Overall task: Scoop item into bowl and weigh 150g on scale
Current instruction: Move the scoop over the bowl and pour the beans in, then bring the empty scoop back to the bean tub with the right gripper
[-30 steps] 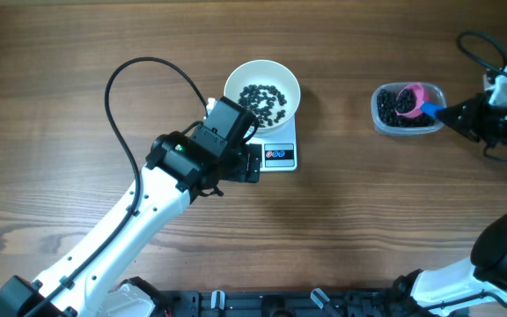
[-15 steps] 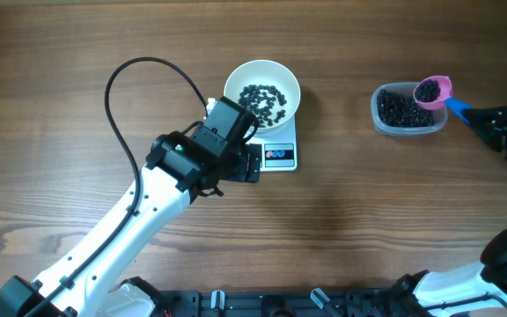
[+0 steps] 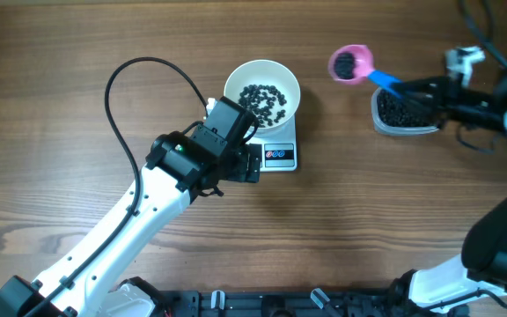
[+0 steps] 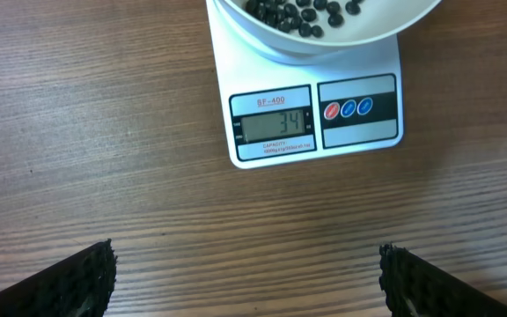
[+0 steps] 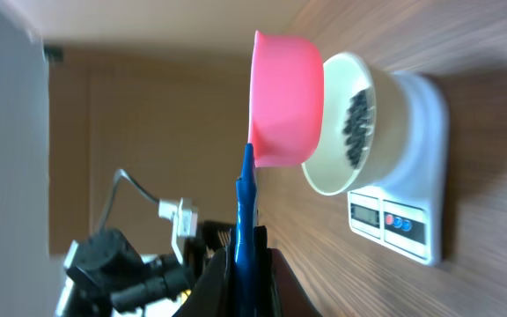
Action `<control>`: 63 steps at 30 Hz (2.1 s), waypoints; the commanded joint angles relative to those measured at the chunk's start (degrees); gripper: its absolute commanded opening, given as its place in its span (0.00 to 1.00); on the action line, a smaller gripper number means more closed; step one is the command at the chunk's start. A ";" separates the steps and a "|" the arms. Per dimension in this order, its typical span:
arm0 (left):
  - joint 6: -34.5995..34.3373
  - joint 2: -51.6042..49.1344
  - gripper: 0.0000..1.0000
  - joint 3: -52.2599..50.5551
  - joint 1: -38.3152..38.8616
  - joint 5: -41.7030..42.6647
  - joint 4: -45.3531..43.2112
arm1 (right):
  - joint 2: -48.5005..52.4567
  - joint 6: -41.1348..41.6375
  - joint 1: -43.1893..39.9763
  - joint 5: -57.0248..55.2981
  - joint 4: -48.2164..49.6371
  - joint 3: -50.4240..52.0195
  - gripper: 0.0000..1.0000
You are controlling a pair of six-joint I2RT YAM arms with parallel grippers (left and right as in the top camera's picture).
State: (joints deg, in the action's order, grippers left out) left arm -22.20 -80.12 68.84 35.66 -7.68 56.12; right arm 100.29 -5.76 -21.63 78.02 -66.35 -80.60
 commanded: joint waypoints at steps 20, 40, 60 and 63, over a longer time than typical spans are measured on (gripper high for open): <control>-0.72 0.83 1.00 -0.48 0.09 -0.92 -0.15 | -5.01 -2.82 33.46 -44.13 26.67 -0.02 0.04; -0.74 0.83 1.00 -0.48 0.09 -0.92 -0.15 | -7.04 -24.26 39.28 -57.20 28.00 -0.04 0.04; -0.74 0.83 1.00 -0.50 0.07 -0.92 -0.15 | -7.10 -28.72 39.85 -62.99 33.79 -0.02 0.04; -0.74 0.83 1.00 -0.50 0.09 -0.92 -0.15 | -7.08 -29.20 39.85 -63.01 34.12 -0.02 0.04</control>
State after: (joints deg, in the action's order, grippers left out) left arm -22.20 -80.12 68.84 35.66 -7.68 56.12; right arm 94.80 -34.00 17.87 15.77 -32.29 -80.20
